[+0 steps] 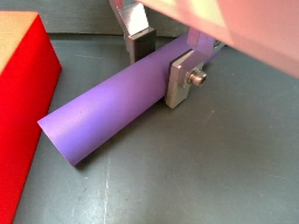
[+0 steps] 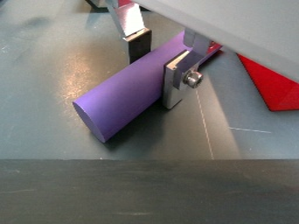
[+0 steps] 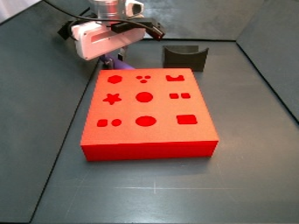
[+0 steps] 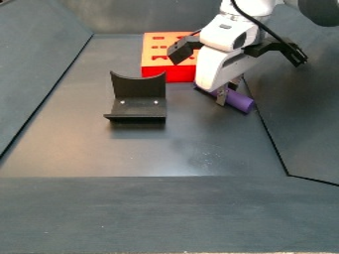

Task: Pick up the round object. Move up. Place the round object on the fixture. Regrasp the round object. Move to above the board. Insert the round object.
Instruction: Pick up the round object, then move up.

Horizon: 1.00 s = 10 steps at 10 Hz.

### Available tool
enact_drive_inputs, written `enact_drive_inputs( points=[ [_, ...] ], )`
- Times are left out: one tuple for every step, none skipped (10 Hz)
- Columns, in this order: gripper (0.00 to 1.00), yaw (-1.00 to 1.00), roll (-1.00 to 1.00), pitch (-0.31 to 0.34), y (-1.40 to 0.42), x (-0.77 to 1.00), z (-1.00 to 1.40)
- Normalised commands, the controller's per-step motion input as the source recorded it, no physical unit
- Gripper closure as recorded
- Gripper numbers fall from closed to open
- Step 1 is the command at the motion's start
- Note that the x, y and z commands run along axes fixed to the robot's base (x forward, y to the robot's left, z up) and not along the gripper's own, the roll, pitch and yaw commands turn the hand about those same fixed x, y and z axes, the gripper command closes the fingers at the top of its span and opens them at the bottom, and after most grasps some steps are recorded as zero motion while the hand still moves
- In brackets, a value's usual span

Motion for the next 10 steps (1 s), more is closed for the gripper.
enact_drive_inputs(
  points=[
    [1.0,0.0,0.0,0.0,0.0,0.0,0.0],
    [1.0,0.0,0.0,0.0,0.0,0.0,0.0],
    [1.0,0.0,0.0,0.0,0.0,0.0,0.0],
    [1.0,0.0,0.0,0.0,0.0,0.0,0.0],
    [1.0,0.0,0.0,0.0,0.0,0.0,0.0],
    [1.0,0.0,0.0,0.0,0.0,0.0,0.0],
    [1.0,0.0,0.0,0.0,0.0,0.0,0.0],
    [1.0,0.0,0.0,0.0,0.0,0.0,0.83],
    [1.0,0.01,0.01,0.007,0.1,-0.03,0.85],
    [1.0,0.0,0.01,0.042,0.08,-0.06,0.76]
  ],
)
